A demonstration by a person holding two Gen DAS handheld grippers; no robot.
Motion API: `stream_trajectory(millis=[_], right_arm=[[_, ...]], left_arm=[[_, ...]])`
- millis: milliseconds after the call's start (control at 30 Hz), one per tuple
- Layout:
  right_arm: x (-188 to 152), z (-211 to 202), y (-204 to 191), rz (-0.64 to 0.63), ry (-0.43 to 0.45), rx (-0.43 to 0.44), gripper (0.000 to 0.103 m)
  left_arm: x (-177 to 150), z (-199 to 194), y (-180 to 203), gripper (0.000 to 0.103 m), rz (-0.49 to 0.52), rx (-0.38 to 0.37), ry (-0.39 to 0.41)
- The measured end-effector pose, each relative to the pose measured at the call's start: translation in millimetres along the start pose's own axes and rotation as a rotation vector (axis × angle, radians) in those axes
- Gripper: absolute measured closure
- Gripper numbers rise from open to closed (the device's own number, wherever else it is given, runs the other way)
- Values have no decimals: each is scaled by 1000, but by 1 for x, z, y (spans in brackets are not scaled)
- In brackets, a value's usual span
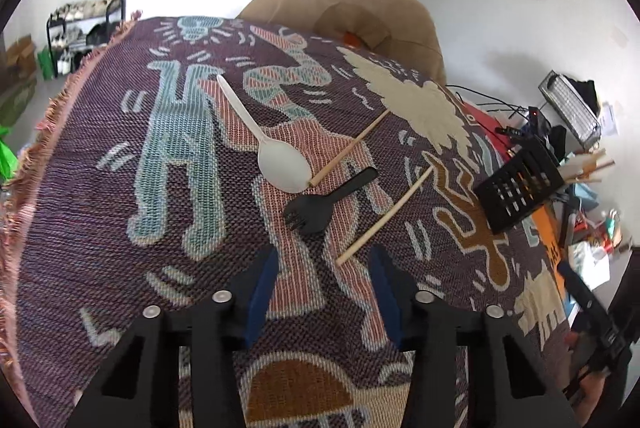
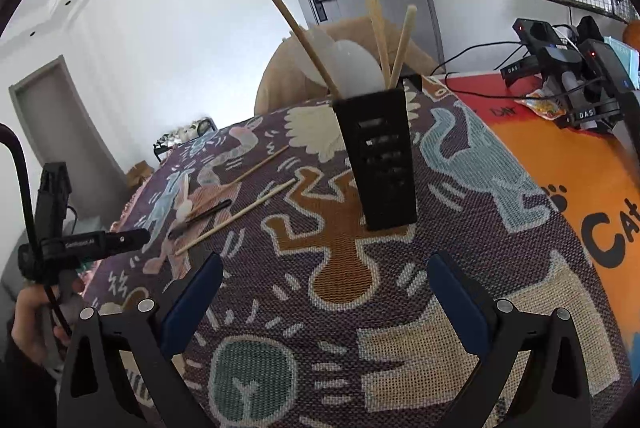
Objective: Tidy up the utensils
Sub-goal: 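Lower the left gripper onto the black fork and close on it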
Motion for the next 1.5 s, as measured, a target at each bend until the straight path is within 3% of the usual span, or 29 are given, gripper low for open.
stream_trajectory(millis=[300,800,867,900,1167,1500], right_arm=[[-2,5,4,22,-10,12,0],[-4,4,8,66,-6,46,0],[-4,4,7,66,-8,49,0],[-4,3,7,65,-6,50,0],[-6,5,-5,37,-13,60,0],[-8,12,-35,-24,-29,74,0]], left_arm=[[8,30,-10,56,-176,-67,-72],[20,36,-25,56,-473,-241,-7],[21,36,-24,73,-471,-248,-6],[20,37,-24,91,-465,-248,-17],[26,22,-11,97,-386,-227,32],[38,-50,20,103,-165,-227,153]])
Point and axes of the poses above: each gripper's, at about its wrist camera, not at the fingertips, and z roughly the way its jaws point, y to its right, x to its top, the point moved 9 cm from there along z, roughly the way its jaws point, and after that the axes turned 6 degrees about -y, right-handed, at the moved point
